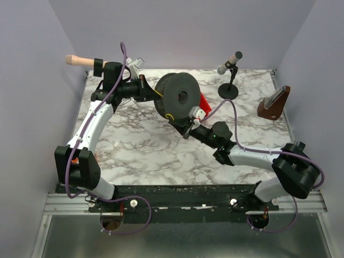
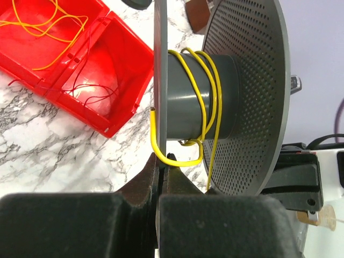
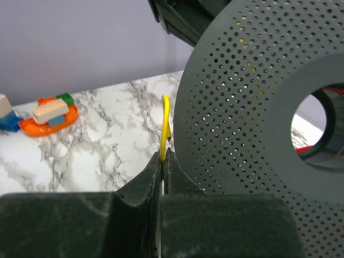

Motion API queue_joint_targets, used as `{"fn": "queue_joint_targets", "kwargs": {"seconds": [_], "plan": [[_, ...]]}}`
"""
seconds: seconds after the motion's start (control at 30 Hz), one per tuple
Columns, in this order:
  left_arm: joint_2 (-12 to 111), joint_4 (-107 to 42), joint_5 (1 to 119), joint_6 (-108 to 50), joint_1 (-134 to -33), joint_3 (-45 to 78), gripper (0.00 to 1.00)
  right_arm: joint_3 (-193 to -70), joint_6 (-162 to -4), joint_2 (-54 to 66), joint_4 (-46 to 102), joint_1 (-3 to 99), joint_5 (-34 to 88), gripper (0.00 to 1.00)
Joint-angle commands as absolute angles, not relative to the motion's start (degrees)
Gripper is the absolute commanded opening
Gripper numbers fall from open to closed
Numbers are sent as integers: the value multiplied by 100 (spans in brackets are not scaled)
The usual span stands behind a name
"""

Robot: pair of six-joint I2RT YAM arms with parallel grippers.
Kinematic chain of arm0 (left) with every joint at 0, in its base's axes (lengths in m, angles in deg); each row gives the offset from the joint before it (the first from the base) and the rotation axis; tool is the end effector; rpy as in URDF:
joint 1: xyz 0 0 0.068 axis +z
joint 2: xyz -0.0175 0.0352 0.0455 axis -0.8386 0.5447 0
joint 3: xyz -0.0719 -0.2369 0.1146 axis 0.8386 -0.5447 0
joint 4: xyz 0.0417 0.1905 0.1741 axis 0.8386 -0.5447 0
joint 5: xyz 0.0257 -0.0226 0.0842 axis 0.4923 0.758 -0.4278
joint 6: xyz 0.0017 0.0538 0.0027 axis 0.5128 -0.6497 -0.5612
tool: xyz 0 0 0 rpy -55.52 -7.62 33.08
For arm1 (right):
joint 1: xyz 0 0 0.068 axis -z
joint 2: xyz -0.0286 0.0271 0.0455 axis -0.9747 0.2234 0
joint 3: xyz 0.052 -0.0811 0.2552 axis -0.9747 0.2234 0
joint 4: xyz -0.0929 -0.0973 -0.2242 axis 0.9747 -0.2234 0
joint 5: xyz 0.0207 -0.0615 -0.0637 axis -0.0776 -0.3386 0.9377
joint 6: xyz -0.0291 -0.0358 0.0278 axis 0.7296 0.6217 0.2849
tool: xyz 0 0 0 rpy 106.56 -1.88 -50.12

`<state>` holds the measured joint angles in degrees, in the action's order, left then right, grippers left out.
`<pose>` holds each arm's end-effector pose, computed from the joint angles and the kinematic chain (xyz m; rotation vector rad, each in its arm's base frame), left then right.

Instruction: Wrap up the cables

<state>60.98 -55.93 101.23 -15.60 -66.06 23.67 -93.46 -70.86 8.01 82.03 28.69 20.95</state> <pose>0.3322 -0.0804 0.3586 0.2757 2.0896 -1.2497 0.1998 0.2380 0.2574 -0.8487 1.2213 0.7891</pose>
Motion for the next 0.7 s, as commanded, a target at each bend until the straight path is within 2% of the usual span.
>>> {"fn": "queue_joint_targets", "kwargs": {"seconds": [0.0, 0.37, 0.5, 0.67], "plan": [[5822, -4542, 10304, -1054, -6456, 2841, 0, -8722, -8317, 909, 8953, 3015, 2391, 7], [5804, -4181, 10102, -895, -6455, 2754, 0, -8625, -10260, 1244, 9992, 3200, 3445, 11], [5734, -3726, 10005, -747, -6491, 2105, 0, -8423, -11165, 893, 9625, 3226, 4675, 12], [5751, -2575, 9900, -62, -6482, 1374, 0, -8747, -12342, 804, 8614, 3463, 5326, 8]]}}
